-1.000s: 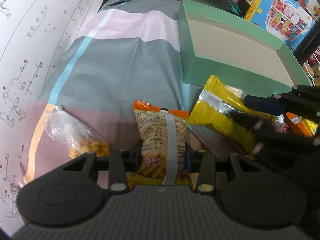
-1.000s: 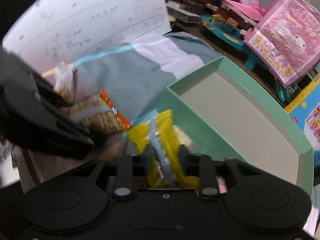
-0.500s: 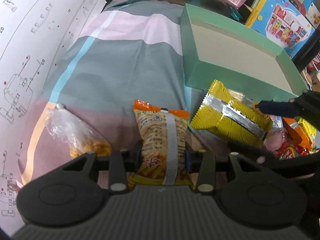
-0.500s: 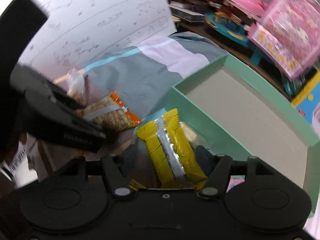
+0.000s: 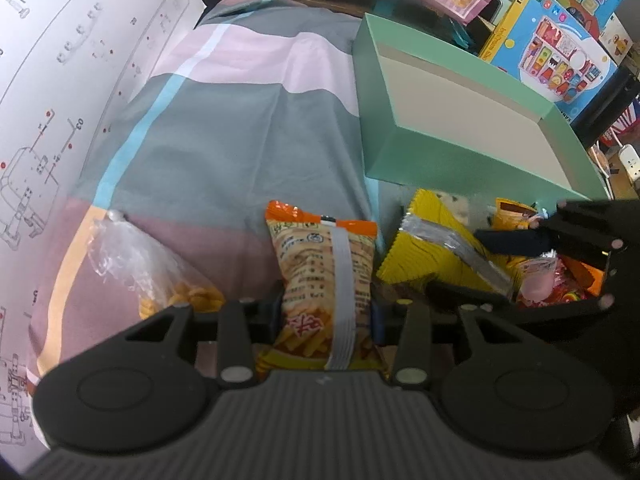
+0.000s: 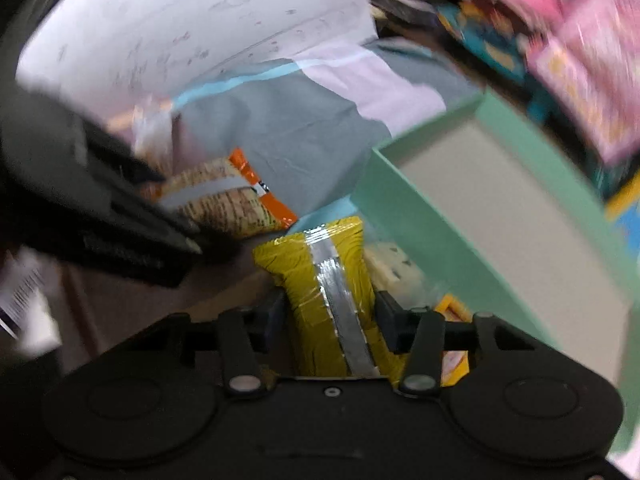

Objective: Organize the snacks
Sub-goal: 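Carry both packs into the green box and open both tools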

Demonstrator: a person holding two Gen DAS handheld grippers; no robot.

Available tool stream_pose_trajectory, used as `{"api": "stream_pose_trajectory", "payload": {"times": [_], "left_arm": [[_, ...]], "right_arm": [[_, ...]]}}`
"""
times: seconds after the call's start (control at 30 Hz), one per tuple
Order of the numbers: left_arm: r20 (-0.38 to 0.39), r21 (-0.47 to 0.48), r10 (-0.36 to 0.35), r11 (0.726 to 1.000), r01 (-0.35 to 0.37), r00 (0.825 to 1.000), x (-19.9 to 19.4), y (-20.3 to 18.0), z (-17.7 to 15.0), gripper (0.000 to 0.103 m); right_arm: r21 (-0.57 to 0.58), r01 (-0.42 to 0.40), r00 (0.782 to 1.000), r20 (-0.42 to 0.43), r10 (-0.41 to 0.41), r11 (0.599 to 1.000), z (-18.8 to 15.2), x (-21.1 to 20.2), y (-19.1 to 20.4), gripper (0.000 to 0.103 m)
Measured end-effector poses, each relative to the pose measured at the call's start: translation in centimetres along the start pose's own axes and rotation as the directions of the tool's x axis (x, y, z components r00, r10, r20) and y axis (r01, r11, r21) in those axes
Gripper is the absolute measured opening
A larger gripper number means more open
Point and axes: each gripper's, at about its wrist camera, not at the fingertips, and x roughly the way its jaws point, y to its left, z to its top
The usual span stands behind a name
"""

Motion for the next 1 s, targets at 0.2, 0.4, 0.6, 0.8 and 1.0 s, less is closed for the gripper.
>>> {"api": "stream_pose_trajectory", "payload": {"times": [0.2,0.4,0.6,0.8,1.0], "left_arm": [[0.038,0.007,-0.014,1.000,0.013,0.999,-1.8,-0.9,0.3,0.039],[0.121,0.060,-0.019,0.998,0.012,0.992,-4.2,-3.4,3.2,0.039],[0.120,0.072,-0.024,0.997,0.016,0.992,-4.3,-5.2,4.5,0.039],[0.124,0.094,-0.025,0.996,0.013,0.992,-3.9,-6.6,6.1,0.039],[0.178,0.138,-0.001,0.990,-0.024,0.984,-1.7,-9.3,11.8,0.039]], "right_arm": [[0.305,-0.162,0.985,0.000,0.170,0.938,-0.1,-1.9,-4.4,0.042],[0.473,-0.230,0.973,0.117,0.198,0.850,-0.3,-5.0,-9.3,0.040],[0.579,-0.249,0.969,0.153,0.196,0.776,-2.0,-5.2,-12.2,0.040],[0.639,-0.279,0.960,0.204,0.192,0.717,-2.3,-6.2,-14.7,0.040],[0.659,-0.262,0.963,0.222,0.150,0.705,0.9,-5.4,-19.7,0.040]]}}
